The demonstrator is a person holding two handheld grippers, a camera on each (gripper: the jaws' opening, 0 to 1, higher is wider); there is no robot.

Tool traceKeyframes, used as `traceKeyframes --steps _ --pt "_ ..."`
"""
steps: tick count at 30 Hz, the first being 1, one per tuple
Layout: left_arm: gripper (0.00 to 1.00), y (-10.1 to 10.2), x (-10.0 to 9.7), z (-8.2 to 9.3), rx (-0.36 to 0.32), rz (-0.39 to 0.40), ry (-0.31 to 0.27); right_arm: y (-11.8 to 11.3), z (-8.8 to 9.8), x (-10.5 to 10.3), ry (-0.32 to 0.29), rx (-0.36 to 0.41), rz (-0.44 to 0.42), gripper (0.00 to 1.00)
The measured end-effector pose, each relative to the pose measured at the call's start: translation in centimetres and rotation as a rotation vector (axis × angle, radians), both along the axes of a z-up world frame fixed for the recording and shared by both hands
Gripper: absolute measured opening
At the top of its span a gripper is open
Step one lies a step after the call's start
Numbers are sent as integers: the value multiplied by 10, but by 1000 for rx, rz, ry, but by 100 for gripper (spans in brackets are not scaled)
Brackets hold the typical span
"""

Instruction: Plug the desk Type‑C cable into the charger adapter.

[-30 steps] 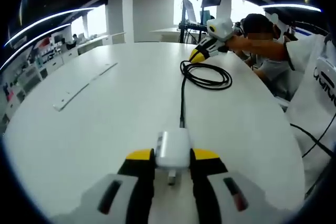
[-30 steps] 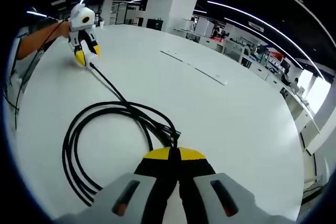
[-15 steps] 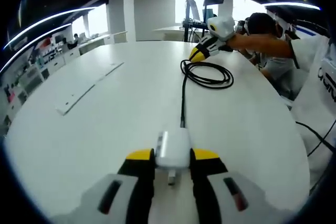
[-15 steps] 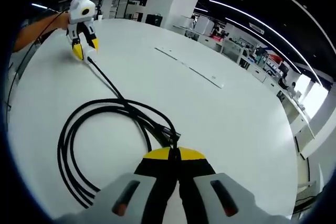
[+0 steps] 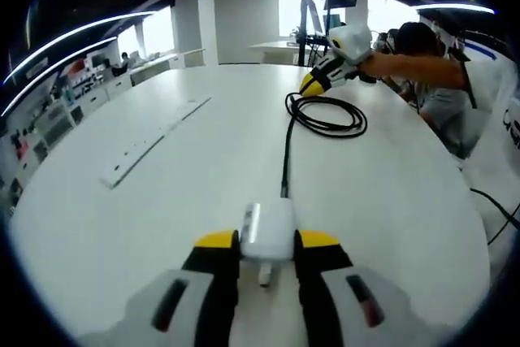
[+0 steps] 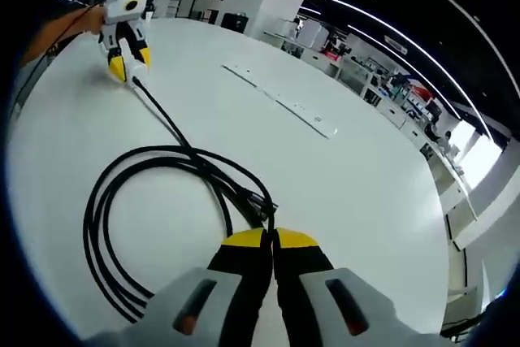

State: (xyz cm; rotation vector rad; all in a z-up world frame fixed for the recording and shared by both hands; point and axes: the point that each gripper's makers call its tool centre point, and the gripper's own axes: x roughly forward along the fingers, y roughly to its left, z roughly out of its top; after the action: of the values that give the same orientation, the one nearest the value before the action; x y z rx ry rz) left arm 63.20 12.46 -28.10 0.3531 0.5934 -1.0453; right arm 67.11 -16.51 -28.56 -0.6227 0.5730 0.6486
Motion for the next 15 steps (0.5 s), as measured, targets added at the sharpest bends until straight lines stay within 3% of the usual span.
traceKeyframes --steps 7,15 --pt "25 0 7 0 18 5 -2 -1 0 15 -10 -20 -6 2" --pt "26 2 18 1 13 10 -8 0 -1 9 -11 -14 -9 2"
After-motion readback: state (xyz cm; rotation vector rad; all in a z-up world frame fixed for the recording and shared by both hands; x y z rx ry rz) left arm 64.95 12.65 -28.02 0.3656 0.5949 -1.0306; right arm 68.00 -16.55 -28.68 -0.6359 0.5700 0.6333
